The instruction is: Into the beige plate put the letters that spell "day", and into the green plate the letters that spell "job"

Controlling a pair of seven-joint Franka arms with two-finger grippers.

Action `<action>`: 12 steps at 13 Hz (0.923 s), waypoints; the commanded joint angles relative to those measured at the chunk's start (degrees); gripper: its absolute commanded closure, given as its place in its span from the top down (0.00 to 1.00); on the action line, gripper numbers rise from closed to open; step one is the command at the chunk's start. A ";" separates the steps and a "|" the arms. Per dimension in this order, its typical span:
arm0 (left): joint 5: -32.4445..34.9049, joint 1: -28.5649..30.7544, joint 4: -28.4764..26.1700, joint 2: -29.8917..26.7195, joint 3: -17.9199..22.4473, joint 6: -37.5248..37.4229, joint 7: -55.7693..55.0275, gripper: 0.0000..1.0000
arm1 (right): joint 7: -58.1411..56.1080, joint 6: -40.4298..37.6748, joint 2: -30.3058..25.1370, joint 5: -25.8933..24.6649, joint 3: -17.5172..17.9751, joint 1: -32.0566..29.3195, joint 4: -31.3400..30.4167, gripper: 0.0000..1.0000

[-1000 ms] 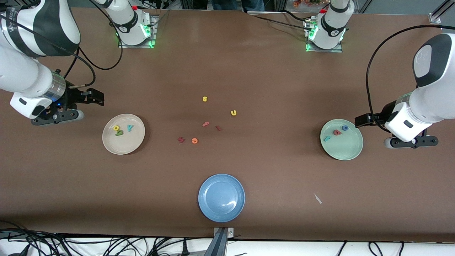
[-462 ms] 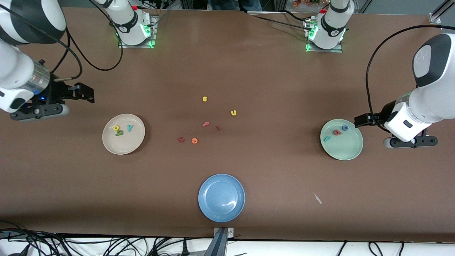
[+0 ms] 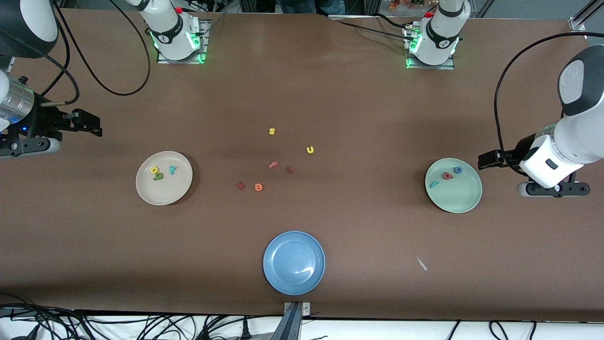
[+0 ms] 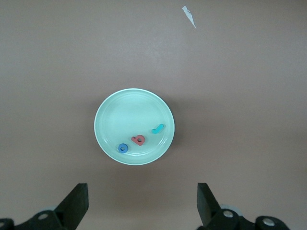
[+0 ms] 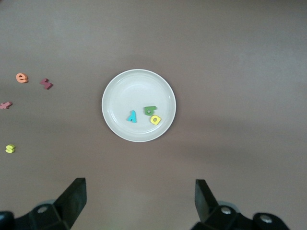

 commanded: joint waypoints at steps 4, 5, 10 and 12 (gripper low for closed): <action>-1.22 0.31 -0.31 -0.86 -0.07 0.07 2.18 1.00 | -0.17 -1.29 0.11 1.08 -0.68 0.83 1.30 1.00; -1.13 0.31 -0.31 -0.86 -0.07 0.07 2.18 1.00 | -0.17 -1.29 0.03 0.64 -0.59 0.92 1.30 1.00; -1.22 0.31 -0.31 -0.86 -0.07 0.07 2.18 1.00 | -0.26 -1.29 0.20 0.99 -0.50 1.01 1.30 1.00; -1.22 0.31 -0.31 -0.86 -0.07 0.07 2.26 1.00 | -0.70 -1.29 0.20 0.99 -0.59 1.01 1.30 1.00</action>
